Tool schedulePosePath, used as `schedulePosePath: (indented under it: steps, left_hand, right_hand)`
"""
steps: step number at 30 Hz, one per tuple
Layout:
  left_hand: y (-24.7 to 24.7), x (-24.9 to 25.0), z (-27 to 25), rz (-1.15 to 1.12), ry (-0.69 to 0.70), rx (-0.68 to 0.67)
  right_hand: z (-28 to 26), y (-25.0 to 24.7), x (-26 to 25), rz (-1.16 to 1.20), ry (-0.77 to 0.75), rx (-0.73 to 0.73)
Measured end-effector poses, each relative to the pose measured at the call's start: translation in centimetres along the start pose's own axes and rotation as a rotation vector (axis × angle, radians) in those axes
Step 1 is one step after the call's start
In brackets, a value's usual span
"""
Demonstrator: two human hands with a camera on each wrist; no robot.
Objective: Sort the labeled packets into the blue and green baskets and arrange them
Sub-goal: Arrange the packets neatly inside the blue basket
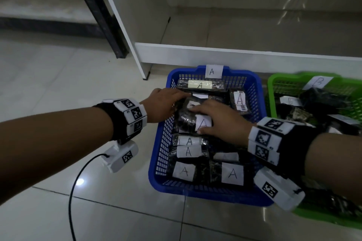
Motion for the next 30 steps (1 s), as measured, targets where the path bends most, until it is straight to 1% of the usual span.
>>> schedulePosePath:
  steps: [2,4,6,8,10,12,14,17,20,22,26,30]
  left_hand:
    - [0.4,-0.1,0.4,0.03,-0.011,-0.038]
    - [0.5,0.0,0.8,0.05,-0.026,-0.048]
    - [0.9,-0.1,1.3,0.075,-0.038,-0.051]
    - [1.2,0.0,1.9,0.088,-0.036,-0.033]
    - [1.2,0.2,2.4,0.11,-0.029,0.01]
    - [1.0,0.5,2.6,0.127,-0.028,0.043]
    - [0.8,1.0,2.9,0.171,-0.002,0.059]
    - [0.8,2.0,3.1,0.25,0.072,0.065]
    - [1.2,2.3,3.5,0.32,0.112,0.009]
    - [1.3,2.3,3.8,0.301,0.13,-0.032]
    - [1.0,2.7,4.1,0.248,0.178,-0.028]
    - [0.8,3.7,4.3,0.357,0.253,-0.052]
  right_hand:
    - [0.8,1.2,-0.7,-0.059,-0.016,-0.023]
    - [1.3,2.3,-0.8,-0.139,-0.012,-0.005]
    - [1.2,3.4,-0.1,-0.249,0.053,0.036]
    - [0.5,3.6,0.7,-0.315,0.142,0.116]
    - [0.1,3.4,0.5,-0.268,0.113,0.197]
    - [-0.2,3.3,0.1,-0.145,0.047,0.234]
    - [-0.3,3.3,0.2,-0.076,0.026,0.213]
    - [-0.4,3.4,0.7,-0.063,0.004,0.179]
    - [-0.3,3.6,1.4,-0.102,0.032,0.131]
    - [-0.3,3.7,1.6,-0.122,0.056,0.107]
    - [-0.2,4.0,1.2,-0.131,0.08,0.099]
    - [-0.2,4.0,1.1,-0.099,0.086,0.125]
Point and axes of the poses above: each hand's wrist, its own z-axis towards the middle knuckle, its own y-axis out of the palm, x = y × z, the point moved 8 cm from there along z, towards the middle knuckle, and after that the axes turned 6 degrees about -z, right-handed, at the moved point
